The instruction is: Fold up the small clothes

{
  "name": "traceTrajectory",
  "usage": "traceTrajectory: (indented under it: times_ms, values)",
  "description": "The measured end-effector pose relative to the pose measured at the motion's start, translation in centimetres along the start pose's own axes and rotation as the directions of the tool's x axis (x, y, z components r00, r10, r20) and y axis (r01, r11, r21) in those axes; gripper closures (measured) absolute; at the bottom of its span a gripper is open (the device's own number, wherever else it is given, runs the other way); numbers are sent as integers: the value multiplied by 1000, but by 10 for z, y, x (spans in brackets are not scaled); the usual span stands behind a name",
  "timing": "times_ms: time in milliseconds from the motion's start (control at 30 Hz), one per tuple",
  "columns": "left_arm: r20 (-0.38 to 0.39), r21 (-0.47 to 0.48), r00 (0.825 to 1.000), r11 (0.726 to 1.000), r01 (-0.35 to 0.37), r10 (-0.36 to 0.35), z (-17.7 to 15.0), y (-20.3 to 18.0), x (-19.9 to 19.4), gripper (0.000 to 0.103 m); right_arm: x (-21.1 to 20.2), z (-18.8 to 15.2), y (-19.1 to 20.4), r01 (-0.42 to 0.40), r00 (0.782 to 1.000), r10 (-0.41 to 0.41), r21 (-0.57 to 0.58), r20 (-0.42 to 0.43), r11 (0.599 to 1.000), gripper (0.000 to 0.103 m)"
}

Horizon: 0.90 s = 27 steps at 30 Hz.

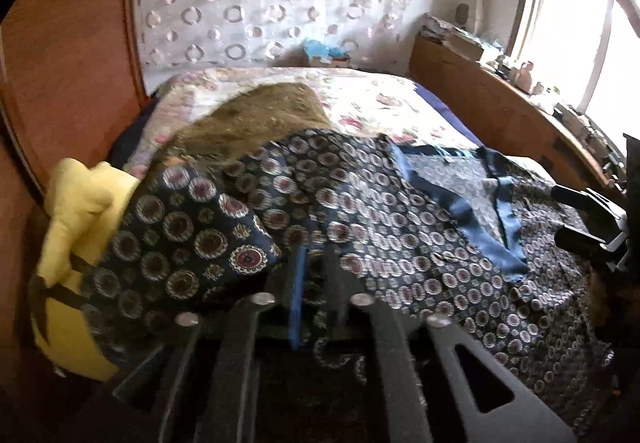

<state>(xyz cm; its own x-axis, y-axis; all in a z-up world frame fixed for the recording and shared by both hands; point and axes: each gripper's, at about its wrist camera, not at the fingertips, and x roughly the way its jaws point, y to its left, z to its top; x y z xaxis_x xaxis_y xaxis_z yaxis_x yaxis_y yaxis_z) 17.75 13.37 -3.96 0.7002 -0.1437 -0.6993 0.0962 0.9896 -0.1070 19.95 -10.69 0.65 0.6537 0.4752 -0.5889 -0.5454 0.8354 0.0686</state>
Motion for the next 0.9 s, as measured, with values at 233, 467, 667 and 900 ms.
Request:
traceTrajectory:
  times_ms: [233,467,667,900]
  values:
    - [89,-67,990,992,-107,112,1,46,-40,34,4,3,3,-24,1000,24,-2,-9,1000,0]
    - [34,-125,984,978,-167,172,-16,90,-29,28,12,12,12,-46,999,46,-29,-15,998,0]
    - [14,-151,992,981,-125,128,-26,97,-11,28,18,18,23,-62,998,61,-55,-17,997,0]
    - [20,-113,992,986,-121,124,-27,86,-17,59,21,16,23,-57,998,56,-57,-29,997,0]
